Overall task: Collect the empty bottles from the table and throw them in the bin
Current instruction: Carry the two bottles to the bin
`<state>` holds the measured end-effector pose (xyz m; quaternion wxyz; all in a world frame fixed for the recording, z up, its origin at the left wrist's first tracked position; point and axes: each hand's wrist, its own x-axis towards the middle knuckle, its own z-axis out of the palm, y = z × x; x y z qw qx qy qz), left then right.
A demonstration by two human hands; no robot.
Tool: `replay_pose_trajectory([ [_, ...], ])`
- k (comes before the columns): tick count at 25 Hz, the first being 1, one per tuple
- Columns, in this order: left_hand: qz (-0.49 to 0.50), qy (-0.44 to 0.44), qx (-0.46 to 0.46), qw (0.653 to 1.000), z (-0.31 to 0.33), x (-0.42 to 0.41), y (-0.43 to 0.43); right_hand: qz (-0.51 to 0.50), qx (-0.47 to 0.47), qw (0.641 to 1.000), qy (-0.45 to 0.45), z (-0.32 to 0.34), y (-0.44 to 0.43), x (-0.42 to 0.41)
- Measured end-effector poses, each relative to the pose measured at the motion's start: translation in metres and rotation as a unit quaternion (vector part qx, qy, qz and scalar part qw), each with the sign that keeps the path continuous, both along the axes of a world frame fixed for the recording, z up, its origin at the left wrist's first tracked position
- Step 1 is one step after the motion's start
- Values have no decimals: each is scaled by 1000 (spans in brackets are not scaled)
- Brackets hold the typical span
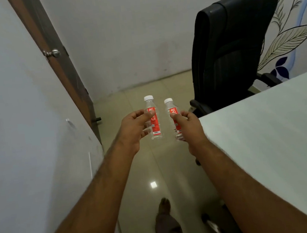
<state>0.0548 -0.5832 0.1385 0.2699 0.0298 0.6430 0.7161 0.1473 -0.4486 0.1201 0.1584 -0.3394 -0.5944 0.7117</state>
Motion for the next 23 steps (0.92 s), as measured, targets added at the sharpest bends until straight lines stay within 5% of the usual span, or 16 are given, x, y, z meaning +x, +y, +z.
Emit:
replay_pose_trajectory([
  [13,-12,-24,-27,999,-30,-384,155,-14,-51,999,-14,-21,156,-379],
  [23,-200,-5,-76,977,-36,-692,349,-222,-29,975,4,-40,309,-648],
])
